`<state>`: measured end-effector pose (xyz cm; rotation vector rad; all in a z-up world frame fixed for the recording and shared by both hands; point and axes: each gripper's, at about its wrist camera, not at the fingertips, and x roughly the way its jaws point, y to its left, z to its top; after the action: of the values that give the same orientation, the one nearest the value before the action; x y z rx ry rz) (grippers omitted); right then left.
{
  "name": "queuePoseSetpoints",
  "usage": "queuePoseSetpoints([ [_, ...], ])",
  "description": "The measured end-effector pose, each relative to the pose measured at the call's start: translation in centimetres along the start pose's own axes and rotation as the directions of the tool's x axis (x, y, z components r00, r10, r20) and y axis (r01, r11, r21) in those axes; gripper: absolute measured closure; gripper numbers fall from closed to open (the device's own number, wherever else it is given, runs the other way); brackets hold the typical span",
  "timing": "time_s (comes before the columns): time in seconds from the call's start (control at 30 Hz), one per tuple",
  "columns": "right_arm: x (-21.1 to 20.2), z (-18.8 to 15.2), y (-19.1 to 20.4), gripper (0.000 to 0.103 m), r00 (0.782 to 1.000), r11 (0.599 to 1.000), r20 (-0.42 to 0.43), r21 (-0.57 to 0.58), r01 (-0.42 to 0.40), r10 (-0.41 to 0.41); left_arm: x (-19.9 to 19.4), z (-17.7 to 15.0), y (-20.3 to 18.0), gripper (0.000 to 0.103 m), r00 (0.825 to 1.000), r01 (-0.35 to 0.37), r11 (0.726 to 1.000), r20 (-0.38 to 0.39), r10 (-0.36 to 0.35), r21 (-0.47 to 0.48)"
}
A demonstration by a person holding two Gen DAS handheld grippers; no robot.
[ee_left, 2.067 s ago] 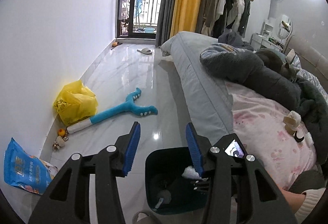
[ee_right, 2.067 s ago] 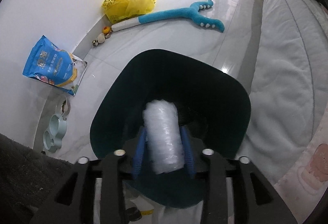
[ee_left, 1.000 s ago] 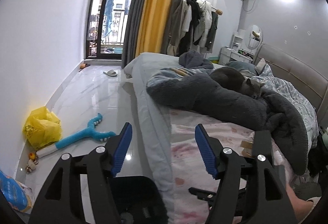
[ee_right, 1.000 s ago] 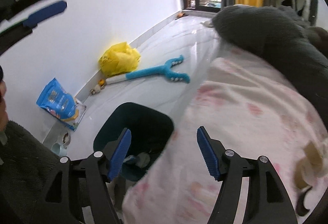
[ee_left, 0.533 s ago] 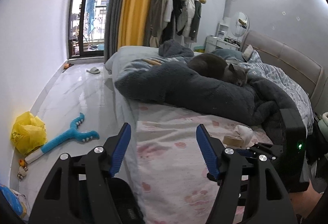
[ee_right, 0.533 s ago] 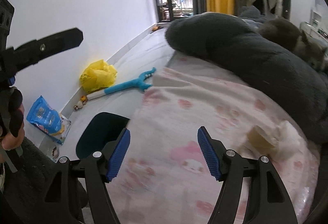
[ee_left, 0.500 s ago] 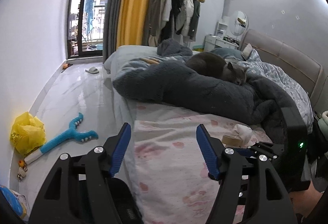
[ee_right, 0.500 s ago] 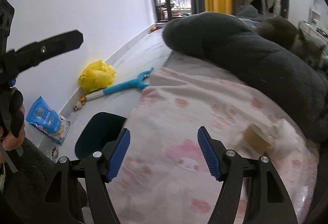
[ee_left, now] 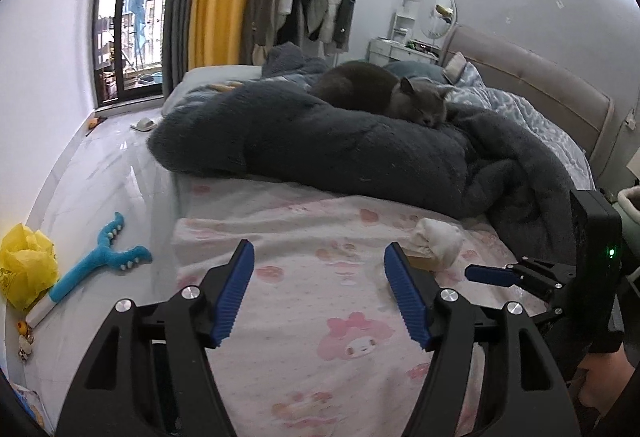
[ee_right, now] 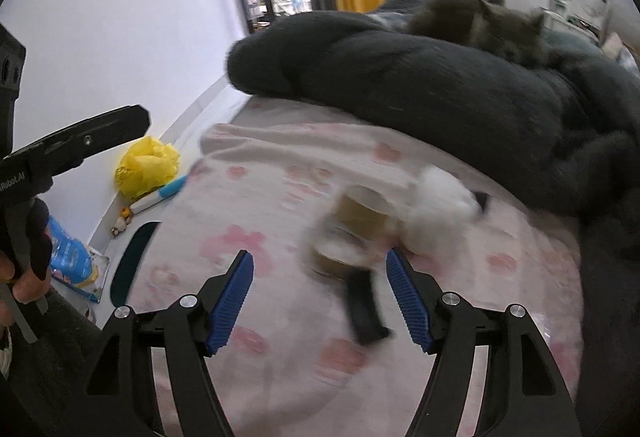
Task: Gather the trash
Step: 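Move both tools back over the bed toward the tape rolls, then grasp the clear plastic bag on the sheet with the right tool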
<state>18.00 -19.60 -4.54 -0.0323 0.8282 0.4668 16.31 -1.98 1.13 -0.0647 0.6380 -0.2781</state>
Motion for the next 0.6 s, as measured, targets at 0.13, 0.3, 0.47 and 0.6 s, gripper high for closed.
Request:
queuePoseSetpoints([
  [0.13, -0.6, -0.9, -2.7, 0.033, 1.000, 0.998, 0.001, 0.060, 0.008, -0.008, 1.7, -0.4, -1.8, 0.033, 1.000, 0.009, 1.000, -0.026, -0.008, 0.019],
  [0.3, -1.4, -2.3, -5.8, 0.033, 0.999, 0.993, 0.008, 0.110, 0.040, -0.041, 3.6, -0.8, -3.8, 0.033, 0.998, 0.021, 0.999, -0.053, -0.019, 0.046],
  [0.47, -1.9, -3.5, -8.3, 0.033, 0.998, 0.986, 0.005, 0.156, 0.062, -0.063, 5.5, -1.2, -5.4, 0.032, 0.996, 0.042, 0.998, -0.075, -0.038, 0.055],
  [0.6, -1.9, -4.3, -9.8, 0.033, 0.998, 0.979, 0.003, 0.198, 0.054, -0.056, 7.1, -1.4, -6.5, 0.032, 0.995, 0.039, 0.997, -0.091, -0.033, 0.066],
])
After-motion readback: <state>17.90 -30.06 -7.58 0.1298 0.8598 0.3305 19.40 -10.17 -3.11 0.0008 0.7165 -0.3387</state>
